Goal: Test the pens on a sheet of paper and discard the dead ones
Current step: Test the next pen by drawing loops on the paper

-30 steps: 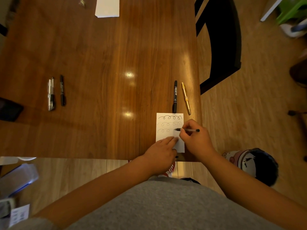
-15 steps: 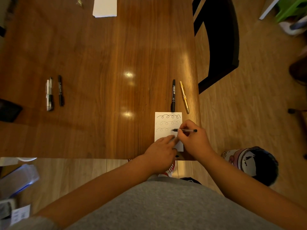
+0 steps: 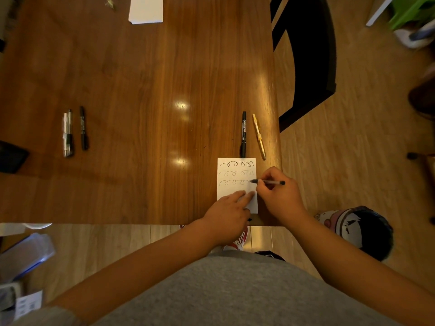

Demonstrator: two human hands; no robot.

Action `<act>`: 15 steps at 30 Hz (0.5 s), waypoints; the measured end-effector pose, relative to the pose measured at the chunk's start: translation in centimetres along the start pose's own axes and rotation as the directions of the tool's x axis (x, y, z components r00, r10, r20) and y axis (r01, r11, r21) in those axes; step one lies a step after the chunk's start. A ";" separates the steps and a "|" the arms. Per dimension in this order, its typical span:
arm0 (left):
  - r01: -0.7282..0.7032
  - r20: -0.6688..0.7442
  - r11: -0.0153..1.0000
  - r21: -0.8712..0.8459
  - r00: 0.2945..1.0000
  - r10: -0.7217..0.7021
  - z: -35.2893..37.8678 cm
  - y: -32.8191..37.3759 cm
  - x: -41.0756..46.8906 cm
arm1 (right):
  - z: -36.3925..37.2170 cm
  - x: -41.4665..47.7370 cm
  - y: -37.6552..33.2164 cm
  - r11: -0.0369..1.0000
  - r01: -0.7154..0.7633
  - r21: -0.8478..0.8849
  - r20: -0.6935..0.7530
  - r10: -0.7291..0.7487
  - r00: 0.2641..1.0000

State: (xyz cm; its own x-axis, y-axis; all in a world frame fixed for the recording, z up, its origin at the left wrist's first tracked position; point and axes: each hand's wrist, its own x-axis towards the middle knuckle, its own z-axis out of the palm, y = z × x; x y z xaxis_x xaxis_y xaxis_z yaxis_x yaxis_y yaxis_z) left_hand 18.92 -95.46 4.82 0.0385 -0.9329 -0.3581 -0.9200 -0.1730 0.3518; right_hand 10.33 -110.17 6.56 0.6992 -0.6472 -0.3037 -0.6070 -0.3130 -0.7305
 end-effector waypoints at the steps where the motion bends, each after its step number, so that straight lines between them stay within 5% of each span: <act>1: -0.004 -0.007 1.000 0.006 1.000 0.004 0.1 0.0 0.0 | 0.0 -0.1 0.1 1.000 -0.003 -0.011 0.000 0.003 1.000; 15: -0.014 -0.025 0.999 -0.031 1.000 0.013 -0.3 0.3 0.2 | 0.1 -0.2 0.0 1.000 0.010 -0.005 0.019 -0.010 1.000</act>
State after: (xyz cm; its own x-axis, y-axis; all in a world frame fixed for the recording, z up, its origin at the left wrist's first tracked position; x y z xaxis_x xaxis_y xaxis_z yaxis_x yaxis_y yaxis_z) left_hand 18.76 -95.83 5.11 0.0365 -0.9426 -0.3320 -0.9079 -0.1701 0.3831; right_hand 10.23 -110.00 6.50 0.7123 -0.6308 -0.3079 -0.6019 -0.3232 -0.7302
